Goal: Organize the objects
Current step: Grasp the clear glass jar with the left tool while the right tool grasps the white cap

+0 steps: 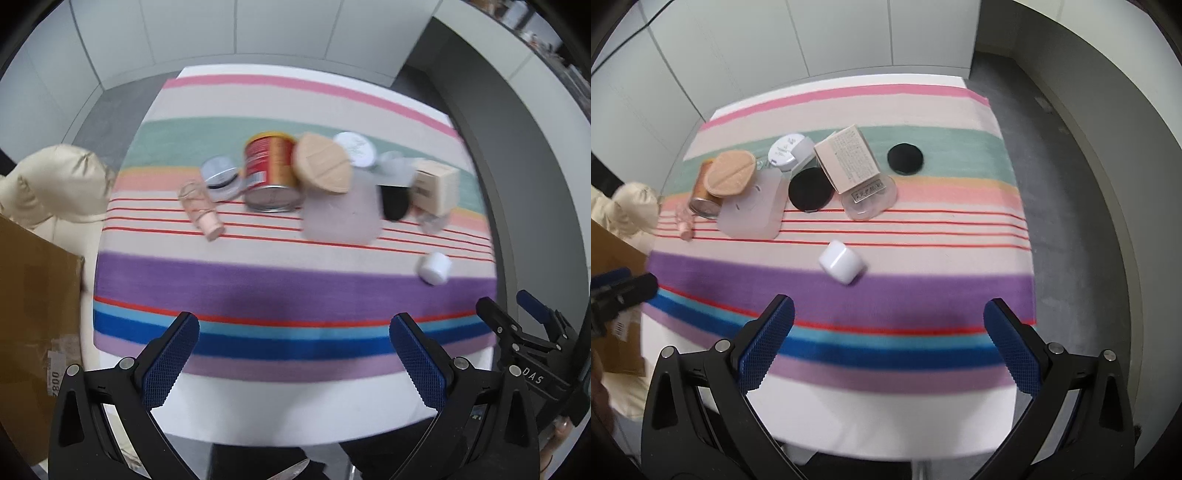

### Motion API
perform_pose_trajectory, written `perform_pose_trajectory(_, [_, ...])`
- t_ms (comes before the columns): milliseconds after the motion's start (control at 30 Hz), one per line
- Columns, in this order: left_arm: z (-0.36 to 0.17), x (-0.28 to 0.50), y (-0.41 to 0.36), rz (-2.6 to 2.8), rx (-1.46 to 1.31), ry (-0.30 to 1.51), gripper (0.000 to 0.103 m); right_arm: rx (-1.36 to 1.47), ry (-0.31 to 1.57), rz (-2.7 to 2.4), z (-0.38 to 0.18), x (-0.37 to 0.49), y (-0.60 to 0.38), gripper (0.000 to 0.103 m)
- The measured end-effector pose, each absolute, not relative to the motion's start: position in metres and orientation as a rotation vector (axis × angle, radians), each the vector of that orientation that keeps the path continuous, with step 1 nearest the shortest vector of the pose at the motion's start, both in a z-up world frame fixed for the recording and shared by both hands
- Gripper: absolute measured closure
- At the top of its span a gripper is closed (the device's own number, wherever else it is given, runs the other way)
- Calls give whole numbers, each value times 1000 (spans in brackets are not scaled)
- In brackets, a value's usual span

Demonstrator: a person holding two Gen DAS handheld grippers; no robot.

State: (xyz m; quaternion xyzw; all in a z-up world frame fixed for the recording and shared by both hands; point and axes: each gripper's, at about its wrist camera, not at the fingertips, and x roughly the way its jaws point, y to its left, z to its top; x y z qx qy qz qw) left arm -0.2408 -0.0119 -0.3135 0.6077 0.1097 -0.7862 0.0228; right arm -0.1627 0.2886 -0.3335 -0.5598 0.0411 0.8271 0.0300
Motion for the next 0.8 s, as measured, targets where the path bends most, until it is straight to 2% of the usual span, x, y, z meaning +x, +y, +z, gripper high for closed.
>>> perform_pose_trajectory(333, [-352,-266,-56,-2387,1853,320,1,-1742,89,2551,-381,-189,267,0])
perform_pose_trajectory(400, [-359,-271,-61,-2385,1843,325,1,-1735,73,2549,-386,-192,265,3])
perform_pose_trajectory(500, [-368,-283,-70,-2378,1807,325,1,-1724,18,2530,-390,-197,263,11])
perform_pose_trajectory(600, [-378,-296,-81,-2372,1815,391,1,-1718,66,2523,-392,-200,266,15])
perform_pose_trajectory(733, [-391,-312,-93,-2334,1806,411,1,-1727,74,2499,-398,-201,266,40])
perform_pose_trajectory(800, [-393,-315,-96,-2334,1802,424,1,-1709,68,2510,-400,-200,266,44])
